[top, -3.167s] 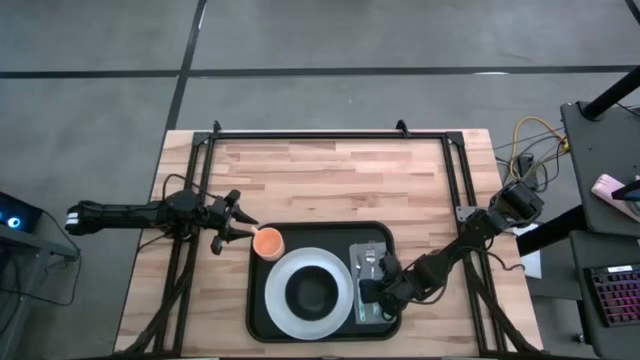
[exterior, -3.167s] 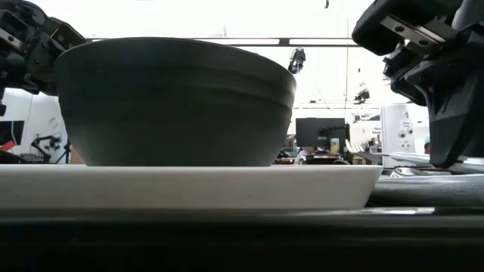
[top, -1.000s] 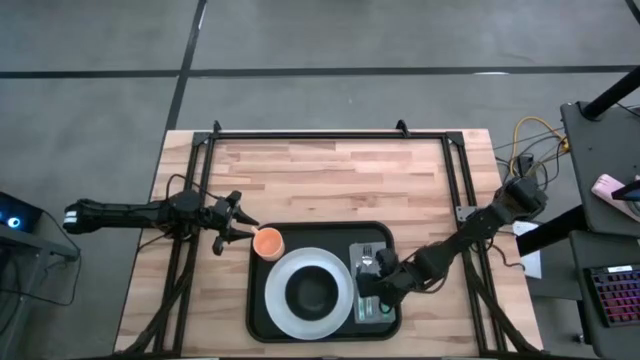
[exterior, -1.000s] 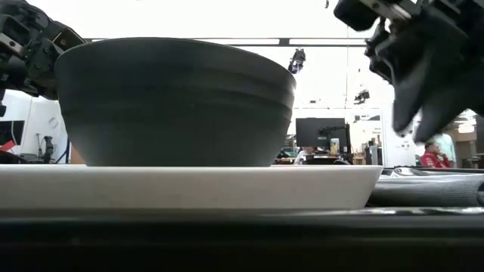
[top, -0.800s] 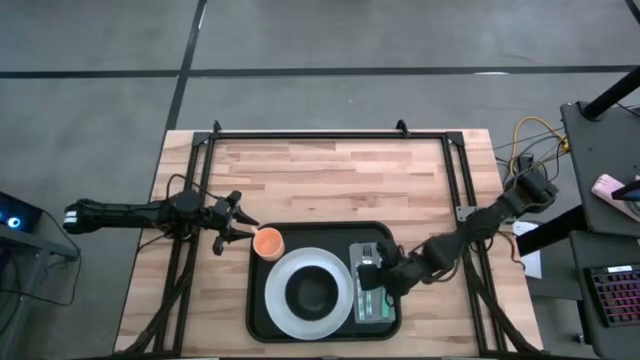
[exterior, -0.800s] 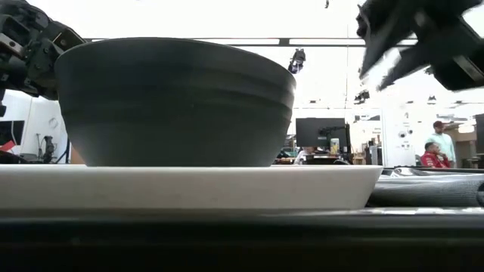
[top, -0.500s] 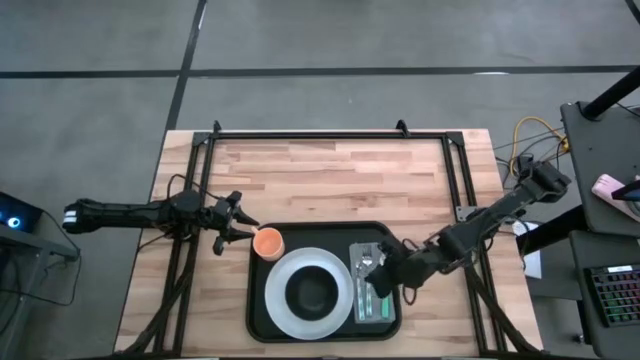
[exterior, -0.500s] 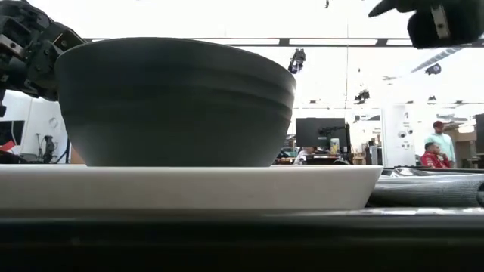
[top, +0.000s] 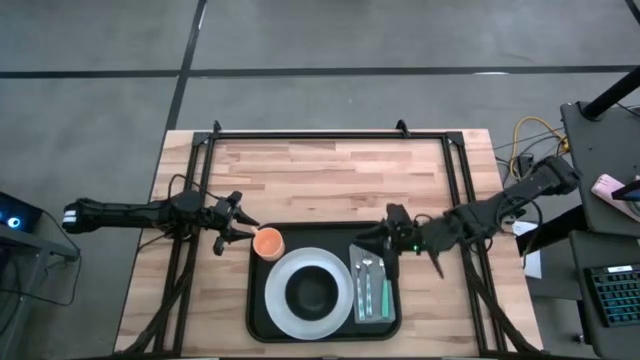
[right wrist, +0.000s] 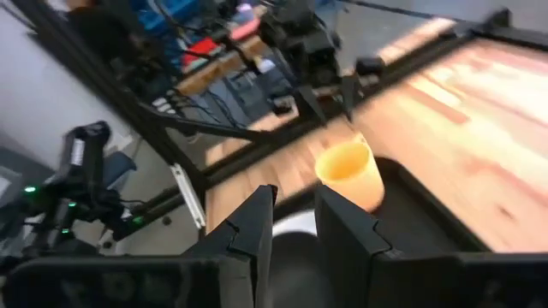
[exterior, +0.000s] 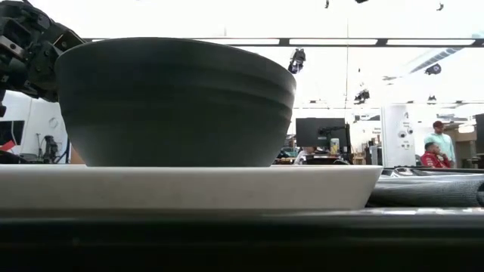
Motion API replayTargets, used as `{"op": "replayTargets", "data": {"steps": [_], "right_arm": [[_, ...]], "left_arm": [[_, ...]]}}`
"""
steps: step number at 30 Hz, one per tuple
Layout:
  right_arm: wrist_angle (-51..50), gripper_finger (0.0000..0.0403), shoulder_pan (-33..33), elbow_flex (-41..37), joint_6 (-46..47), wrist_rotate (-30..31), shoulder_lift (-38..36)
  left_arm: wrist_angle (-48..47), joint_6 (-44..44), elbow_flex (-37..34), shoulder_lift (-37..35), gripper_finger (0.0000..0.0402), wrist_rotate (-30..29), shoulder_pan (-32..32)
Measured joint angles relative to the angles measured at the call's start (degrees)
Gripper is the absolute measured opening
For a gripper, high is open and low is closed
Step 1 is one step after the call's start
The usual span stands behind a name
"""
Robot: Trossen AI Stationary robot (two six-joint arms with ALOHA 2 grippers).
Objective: Set up tray
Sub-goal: Return to Home Position
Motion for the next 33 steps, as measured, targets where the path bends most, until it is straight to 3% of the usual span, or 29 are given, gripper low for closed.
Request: {"op": "replayTargets", "data": {"steps": [6,12,16,33], "right_arm": [[0.8,0.0070,-6.9,-1.8,-5.3,-9.9,-2.5],[10.1,0.0071,-11.9,-8.4,-7.5,-18.7,-4.5],[18.3,0.0078,-12.2,-14.0,-7.8,-18.6,-8.0],[24.6,0.0070,-12.3,-32.2,-8.8,-14.1,-33.9]], "left_arm": [[0.0,0.0,0.0,0.2,0.0151,0.0,0.0],[0.0,0.0,0.0,0.2,0.0151,0.0,0.0],[0.0,0.0,0.0,0.2,0.0151,0.0,0.0],[0.0,0.0,0.0,0.2,0.0151,0.0,0.0]]}}
